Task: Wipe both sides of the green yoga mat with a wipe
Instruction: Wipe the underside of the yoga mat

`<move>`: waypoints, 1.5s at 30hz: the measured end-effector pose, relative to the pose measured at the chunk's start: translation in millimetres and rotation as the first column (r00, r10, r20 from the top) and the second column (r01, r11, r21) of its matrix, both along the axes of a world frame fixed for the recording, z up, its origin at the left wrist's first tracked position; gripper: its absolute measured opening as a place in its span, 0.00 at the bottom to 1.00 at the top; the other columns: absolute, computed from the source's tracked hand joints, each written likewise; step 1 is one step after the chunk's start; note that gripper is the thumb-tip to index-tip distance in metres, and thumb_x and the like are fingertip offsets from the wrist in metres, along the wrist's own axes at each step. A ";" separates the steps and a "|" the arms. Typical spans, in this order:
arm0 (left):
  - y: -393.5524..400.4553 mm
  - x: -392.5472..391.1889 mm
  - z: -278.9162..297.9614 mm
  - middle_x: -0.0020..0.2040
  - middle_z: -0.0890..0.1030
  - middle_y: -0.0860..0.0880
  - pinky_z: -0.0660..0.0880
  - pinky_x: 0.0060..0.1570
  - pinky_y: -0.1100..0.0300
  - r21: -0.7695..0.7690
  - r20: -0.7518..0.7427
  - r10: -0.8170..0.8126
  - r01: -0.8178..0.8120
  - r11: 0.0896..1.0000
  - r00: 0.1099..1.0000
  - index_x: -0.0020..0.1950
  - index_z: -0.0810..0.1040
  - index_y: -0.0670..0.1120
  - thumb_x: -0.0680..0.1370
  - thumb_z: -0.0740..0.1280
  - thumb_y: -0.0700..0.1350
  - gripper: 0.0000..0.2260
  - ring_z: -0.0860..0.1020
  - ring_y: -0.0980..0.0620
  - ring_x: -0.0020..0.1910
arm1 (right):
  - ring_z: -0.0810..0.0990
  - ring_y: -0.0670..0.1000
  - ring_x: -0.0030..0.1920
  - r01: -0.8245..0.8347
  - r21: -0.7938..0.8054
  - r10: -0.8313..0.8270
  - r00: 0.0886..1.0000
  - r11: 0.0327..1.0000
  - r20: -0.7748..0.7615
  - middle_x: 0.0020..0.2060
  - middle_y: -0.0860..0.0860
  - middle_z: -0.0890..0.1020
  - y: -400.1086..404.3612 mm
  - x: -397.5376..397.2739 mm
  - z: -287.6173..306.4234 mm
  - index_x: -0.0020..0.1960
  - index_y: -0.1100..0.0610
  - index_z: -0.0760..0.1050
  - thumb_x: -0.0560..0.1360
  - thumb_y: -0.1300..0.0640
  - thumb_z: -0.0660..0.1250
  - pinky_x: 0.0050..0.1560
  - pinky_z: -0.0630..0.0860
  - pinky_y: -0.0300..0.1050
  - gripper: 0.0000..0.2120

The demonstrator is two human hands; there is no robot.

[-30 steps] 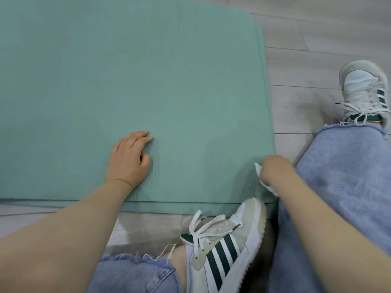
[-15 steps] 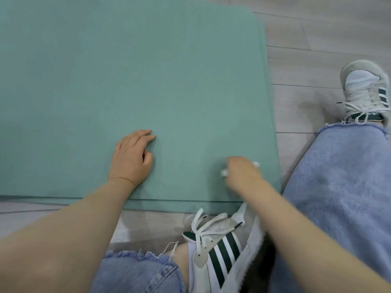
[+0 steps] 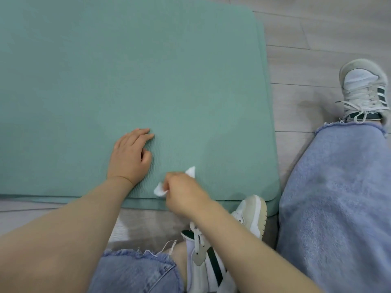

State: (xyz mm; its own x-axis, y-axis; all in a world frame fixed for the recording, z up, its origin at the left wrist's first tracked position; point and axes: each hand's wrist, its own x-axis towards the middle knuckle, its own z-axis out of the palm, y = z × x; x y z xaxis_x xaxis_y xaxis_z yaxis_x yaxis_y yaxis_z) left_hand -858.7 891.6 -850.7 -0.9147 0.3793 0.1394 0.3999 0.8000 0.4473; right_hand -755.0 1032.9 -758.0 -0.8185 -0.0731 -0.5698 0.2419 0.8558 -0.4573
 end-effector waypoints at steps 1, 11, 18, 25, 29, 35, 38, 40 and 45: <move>-0.1 0.1 -0.2 0.66 0.78 0.48 0.66 0.69 0.47 0.001 0.001 -0.002 0.002 1.000 1.000 0.62 0.80 0.46 0.71 0.56 0.45 0.23 0.74 0.44 0.67 | 0.76 0.58 0.55 0.028 0.050 -0.029 1.000 0.998 0.012 0.55 0.58 0.77 16.7 -0.8 -0.4 0.56 0.61 0.74 0.72 0.66 0.62 0.48 0.70 0.43 0.13; 0.9 -0.2 -1.4 0.67 0.77 0.49 0.65 0.70 0.47 -0.001 0.003 0.005 -0.005 1.000 1.000 0.62 0.79 0.46 0.71 0.57 0.44 0.22 0.73 0.45 0.68 | 0.76 0.58 0.60 0.279 0.448 -0.354 0.931 0.849 0.091 0.58 0.59 0.78 106.7 12.9 -11.3 0.59 0.62 0.71 0.74 0.63 0.62 0.56 0.72 0.45 0.13; 0.6 -0.3 -0.1 0.67 0.77 0.49 0.65 0.70 0.47 0.003 0.009 0.001 -0.002 1.000 1.000 0.62 0.79 0.46 0.71 0.57 0.44 0.22 0.73 0.45 0.68 | 0.78 0.57 0.53 -0.056 0.187 0.036 0.993 0.981 0.111 0.45 0.58 0.78 7.1 -3.1 -11.2 0.47 0.62 0.73 0.73 0.68 0.61 0.48 0.72 0.46 0.06; 0.7 0.3 0.3 0.67 0.77 0.49 0.65 0.70 0.46 0.005 0.019 0.000 0.000 1.000 1.000 0.63 0.79 0.46 0.72 0.59 0.43 0.21 0.72 0.45 0.69 | 0.75 0.56 0.62 0.049 0.612 -0.289 0.909 0.790 0.299 0.63 0.57 0.76 167.8 20.7 -14.8 0.63 0.62 0.74 0.77 0.55 0.63 0.58 0.72 0.42 0.17; 1.1 2.3 1.2 0.67 0.77 0.49 0.66 0.70 0.46 0.006 0.024 0.004 -0.004 1.000 1.000 0.63 0.79 0.46 0.72 0.59 0.42 0.21 0.72 0.45 0.68 | 0.77 0.56 0.61 0.162 0.607 -0.360 0.907 0.778 0.220 0.60 0.58 0.78 171.9 23.6 -26.8 0.60 0.61 0.76 0.77 0.57 0.63 0.55 0.72 0.42 0.14; 2.6 1.8 3.7 0.66 0.78 0.49 0.64 0.69 0.50 0.011 0.017 0.016 -0.016 1.000 1.000 0.62 0.80 0.46 0.71 0.59 0.42 0.21 0.73 0.46 0.67 | 0.78 0.57 0.50 0.002 0.193 -0.011 0.999 0.981 0.047 0.49 0.56 0.79 62.1 13.5 -23.6 0.48 0.57 0.72 0.72 0.65 0.62 0.43 0.68 0.42 0.06; 1.2 2.7 4.4 0.67 0.78 0.50 0.64 0.69 0.50 -0.001 0.026 0.014 -0.014 1.000 1.000 0.62 0.79 0.47 0.71 0.57 0.44 0.22 0.72 0.47 0.68 | 0.76 0.58 0.47 -0.339 0.131 0.355 0.926 0.931 -0.128 0.49 0.58 0.76 30.1 9.6 -24.6 0.51 0.61 0.72 0.70 0.69 0.61 0.40 0.63 0.43 0.12; 1.5 2.4 4.4 0.67 0.77 0.50 0.64 0.69 0.50 -0.003 0.026 0.008 -0.008 1.000 1.000 0.62 0.79 0.47 0.71 0.55 0.46 0.23 0.72 0.47 0.68 | 0.75 0.58 0.41 -0.494 0.138 0.513 0.826 0.858 -0.233 0.44 0.59 0.75 44.4 2.8 -27.2 0.49 0.62 0.72 0.68 0.70 0.65 0.37 0.62 0.45 0.11; 1.6 1.7 3.0 0.67 0.77 0.50 0.63 0.69 0.51 0.002 0.020 0.013 -0.013 1.000 1.000 0.62 0.79 0.47 0.72 0.55 0.46 0.22 0.71 0.48 0.68 | 0.76 0.55 0.32 -0.673 0.343 0.747 0.510 0.655 -0.426 0.36 0.55 0.76 101.4 -55.6 -39.3 0.42 0.59 0.74 0.67 0.64 0.66 0.27 0.62 0.39 0.05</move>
State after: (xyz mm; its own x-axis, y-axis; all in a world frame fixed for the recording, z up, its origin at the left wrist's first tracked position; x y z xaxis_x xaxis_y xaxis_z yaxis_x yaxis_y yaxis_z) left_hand -856.9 893.1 -847.6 -0.9220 0.3674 0.1220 0.3808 0.8041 0.4566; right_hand -810.7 1134.3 -797.3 -0.6734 -0.7232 -0.1531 -0.6976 0.6902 -0.1921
